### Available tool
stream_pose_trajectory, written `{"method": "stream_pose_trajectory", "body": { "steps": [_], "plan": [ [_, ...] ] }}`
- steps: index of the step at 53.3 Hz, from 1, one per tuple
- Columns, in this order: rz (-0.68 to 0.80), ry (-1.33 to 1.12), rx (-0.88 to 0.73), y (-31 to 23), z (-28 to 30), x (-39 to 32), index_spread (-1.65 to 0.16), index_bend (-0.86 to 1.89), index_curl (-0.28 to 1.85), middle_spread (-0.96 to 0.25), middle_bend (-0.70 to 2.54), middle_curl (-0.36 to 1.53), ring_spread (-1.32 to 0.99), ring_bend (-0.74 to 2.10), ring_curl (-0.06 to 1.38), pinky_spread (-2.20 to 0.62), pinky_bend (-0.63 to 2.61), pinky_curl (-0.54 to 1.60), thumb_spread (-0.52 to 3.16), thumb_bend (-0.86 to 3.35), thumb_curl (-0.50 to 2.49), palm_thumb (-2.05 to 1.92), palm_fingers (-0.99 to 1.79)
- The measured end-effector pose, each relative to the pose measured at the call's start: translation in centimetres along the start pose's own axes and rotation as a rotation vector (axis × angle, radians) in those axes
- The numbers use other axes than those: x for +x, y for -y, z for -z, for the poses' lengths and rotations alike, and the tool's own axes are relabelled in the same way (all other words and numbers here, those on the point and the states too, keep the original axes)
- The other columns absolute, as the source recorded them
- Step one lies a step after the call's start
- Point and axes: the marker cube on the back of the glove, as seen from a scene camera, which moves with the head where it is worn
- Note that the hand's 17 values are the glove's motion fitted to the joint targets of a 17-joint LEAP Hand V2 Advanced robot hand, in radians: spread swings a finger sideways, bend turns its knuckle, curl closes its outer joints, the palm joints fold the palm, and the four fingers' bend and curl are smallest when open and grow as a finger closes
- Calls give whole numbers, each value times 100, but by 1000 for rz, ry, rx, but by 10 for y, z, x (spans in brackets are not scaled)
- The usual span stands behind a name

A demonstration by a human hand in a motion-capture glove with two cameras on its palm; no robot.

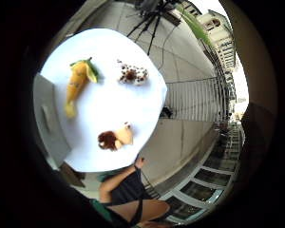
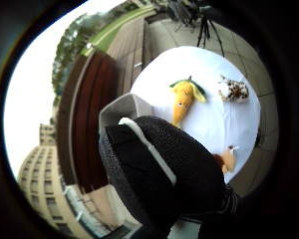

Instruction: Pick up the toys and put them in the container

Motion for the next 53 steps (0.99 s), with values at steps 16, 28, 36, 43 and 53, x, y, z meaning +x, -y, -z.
{"method": "stream_pose_trajectory", "body": {
  "steps": [16, 28, 36, 43, 53],
  "plan": [
    [-26, 0, -9, -9, 3, -1, -24, 19, 17, -6, 21, 16, -21, 17, 6, -4, 59, 22, 99, -10, 1, -15, -1],
    [-88, -2, -51, -22, 12, 7, -26, 20, 25, -7, 19, 22, -24, 18, 10, -5, 58, 26, 113, -8, 2, -13, -2],
    [11, -10, 38, -42, 10, 38, -27, 19, 29, -7, 18, 25, -24, 19, 13, -4, 59, 28, 117, -8, 2, -13, -2],
    [29, -9, -1, -80, -19, 63, -29, 17, 30, -8, 20, 27, -21, 22, 16, -2, 59, 29, 116, -8, 3, -13, -1],
    [52, -31, 46, -129, -100, 87, -29, 14, 29, -9, 24, 31, -21, 32, 21, -1, 57, 29, 114, -9, 4, -14, 6]
  ]
}}
